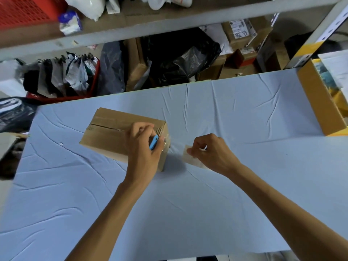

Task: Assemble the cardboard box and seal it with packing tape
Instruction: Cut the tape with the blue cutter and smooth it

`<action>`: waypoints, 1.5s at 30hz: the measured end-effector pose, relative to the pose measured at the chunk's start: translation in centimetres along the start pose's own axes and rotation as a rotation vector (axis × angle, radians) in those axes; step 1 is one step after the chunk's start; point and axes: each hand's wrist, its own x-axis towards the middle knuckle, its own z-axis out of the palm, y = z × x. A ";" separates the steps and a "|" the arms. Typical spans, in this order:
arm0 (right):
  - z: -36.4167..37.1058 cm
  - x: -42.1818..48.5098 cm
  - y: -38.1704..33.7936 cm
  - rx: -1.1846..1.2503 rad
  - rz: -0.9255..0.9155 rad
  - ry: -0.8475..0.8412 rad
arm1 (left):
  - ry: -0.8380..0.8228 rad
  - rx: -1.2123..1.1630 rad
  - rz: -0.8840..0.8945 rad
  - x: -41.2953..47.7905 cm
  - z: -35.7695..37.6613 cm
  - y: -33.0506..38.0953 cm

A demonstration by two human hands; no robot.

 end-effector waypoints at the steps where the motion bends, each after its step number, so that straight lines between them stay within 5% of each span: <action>1: -0.1 0.0 0.0 0.005 -0.003 0.002 | -0.001 0.025 0.005 0.0 0.1 0.1; 17: -2.6 0.0 0.8 0.060 0.006 0.034 | -0.055 0.217 -0.006 0.1 0.6 -0.1; 24: -3.5 -0.3 3.5 -0.015 -0.051 -0.018 | -0.101 -0.070 -0.041 0.6 -0.9 0.3; 35: -1.1 1.2 4.3 0.141 -0.111 -0.024 | -0.260 -0.135 -0.098 1.3 -3.0 0.7; 45: -0.4 1.5 4.7 -0.104 -0.105 -0.021 | -0.312 -0.149 -0.117 1.6 -3.9 0.3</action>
